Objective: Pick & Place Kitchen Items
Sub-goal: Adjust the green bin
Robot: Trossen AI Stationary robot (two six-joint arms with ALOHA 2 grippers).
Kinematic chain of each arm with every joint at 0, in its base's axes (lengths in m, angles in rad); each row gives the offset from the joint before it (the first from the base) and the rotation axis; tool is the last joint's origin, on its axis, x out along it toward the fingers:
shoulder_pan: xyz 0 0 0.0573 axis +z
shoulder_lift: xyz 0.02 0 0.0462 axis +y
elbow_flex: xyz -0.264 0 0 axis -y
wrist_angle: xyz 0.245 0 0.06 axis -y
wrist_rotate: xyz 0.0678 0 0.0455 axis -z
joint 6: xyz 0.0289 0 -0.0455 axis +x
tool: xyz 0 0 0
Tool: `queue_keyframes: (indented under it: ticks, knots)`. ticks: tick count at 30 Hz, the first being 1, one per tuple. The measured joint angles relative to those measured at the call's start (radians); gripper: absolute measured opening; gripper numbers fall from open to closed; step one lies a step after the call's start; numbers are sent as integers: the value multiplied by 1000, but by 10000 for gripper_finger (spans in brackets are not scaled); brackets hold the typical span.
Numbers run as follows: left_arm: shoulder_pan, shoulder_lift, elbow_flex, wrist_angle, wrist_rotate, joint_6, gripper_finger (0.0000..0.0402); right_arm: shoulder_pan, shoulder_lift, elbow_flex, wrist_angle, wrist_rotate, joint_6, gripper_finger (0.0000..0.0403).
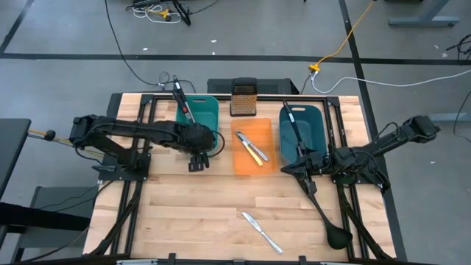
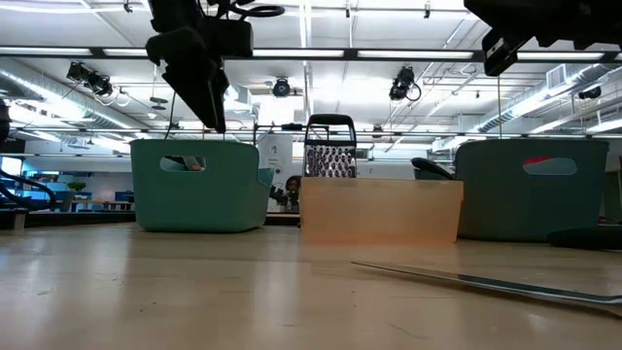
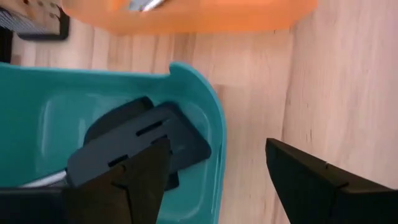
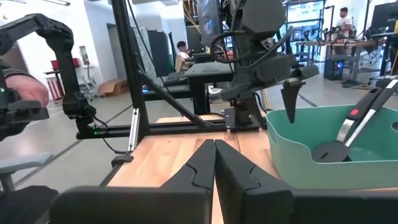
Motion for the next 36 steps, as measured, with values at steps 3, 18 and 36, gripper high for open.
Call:
queue_keyframes:
  ticks: [3, 18, 36]
  knots:
    - [3, 0, -6, -11, 6, 19, 270, 0, 0, 0, 0, 0, 0, 18]
    - [38, -4, -126, 57, -3, 10, 253, 0, 0, 0, 2, 1, 11, 18]
    - [33, -4, -124, 61, 118, -42, 10, 0, 0, 0, 2, 3, 10, 18]
